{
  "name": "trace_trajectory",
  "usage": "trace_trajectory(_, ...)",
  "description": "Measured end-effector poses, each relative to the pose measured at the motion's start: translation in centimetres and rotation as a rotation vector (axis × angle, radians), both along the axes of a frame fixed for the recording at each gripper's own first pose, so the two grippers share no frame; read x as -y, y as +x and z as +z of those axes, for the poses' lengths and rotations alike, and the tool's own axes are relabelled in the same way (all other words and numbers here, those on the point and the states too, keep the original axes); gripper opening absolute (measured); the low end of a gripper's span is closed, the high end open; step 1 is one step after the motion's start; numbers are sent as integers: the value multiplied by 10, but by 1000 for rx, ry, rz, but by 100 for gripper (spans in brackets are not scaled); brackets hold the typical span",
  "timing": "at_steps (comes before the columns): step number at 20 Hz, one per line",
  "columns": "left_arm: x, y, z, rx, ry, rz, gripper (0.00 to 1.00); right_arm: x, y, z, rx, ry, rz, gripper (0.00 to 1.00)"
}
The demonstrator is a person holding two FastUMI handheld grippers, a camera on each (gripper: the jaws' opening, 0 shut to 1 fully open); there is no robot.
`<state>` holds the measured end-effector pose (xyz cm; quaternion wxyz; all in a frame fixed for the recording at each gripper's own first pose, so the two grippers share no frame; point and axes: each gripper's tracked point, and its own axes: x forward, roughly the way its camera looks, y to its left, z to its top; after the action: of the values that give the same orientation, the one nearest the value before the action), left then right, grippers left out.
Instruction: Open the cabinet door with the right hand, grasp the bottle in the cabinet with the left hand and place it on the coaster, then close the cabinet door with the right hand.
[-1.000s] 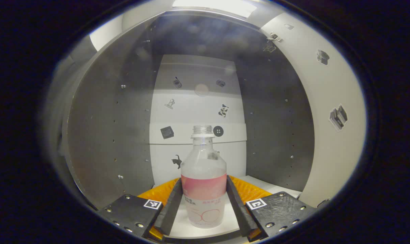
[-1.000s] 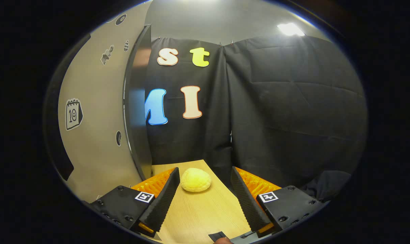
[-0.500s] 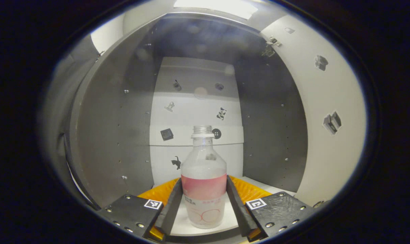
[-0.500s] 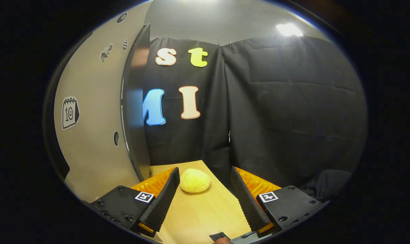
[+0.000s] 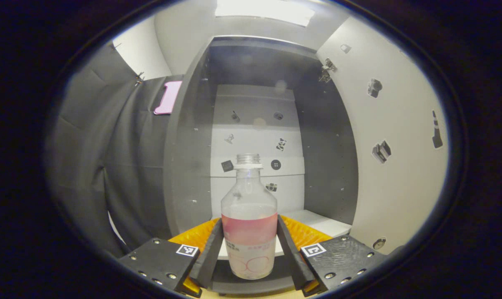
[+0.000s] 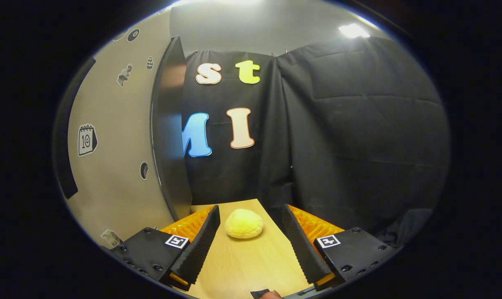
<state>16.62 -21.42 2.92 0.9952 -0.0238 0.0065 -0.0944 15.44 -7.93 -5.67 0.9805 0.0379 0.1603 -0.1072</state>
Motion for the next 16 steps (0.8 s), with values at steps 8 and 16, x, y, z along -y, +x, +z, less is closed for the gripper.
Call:
trace_trajectory(8, -38, -85, -31, -37, 42, 140, 75, 4, 0, -6, 22, 11, 102, 96)
trace_trajectory(16, -74, -158, -73, -43, 43, 220, 75, -15, -9, -22, 7, 17, 195, 96)
